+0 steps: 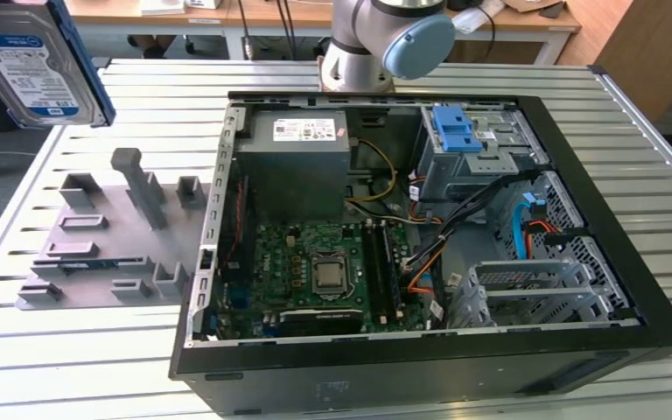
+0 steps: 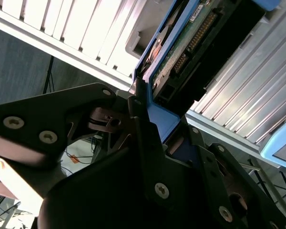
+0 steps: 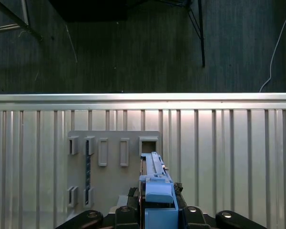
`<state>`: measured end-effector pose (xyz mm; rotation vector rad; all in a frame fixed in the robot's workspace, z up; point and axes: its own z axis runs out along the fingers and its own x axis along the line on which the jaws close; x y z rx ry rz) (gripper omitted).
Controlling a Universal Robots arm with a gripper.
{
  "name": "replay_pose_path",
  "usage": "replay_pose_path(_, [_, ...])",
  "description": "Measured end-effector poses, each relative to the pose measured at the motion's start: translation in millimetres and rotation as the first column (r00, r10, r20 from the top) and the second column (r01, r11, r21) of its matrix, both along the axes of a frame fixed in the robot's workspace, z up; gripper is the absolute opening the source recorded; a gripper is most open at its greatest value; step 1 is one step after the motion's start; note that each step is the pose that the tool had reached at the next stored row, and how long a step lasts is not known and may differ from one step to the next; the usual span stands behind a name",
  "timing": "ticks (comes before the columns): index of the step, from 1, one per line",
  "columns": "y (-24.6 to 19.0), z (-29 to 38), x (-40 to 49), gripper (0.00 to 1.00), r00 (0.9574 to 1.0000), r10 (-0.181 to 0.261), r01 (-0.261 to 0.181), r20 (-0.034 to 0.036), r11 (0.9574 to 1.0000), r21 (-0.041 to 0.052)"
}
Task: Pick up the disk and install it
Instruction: 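Pick up the disk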
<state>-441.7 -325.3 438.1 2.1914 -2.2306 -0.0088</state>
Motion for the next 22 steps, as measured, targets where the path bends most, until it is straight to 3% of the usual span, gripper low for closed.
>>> replay_pose_path(22, [0.0, 10.1, 0.0, 0.36, 1.0000, 0.000, 0.000, 0.0001, 1.0000, 0.0001])
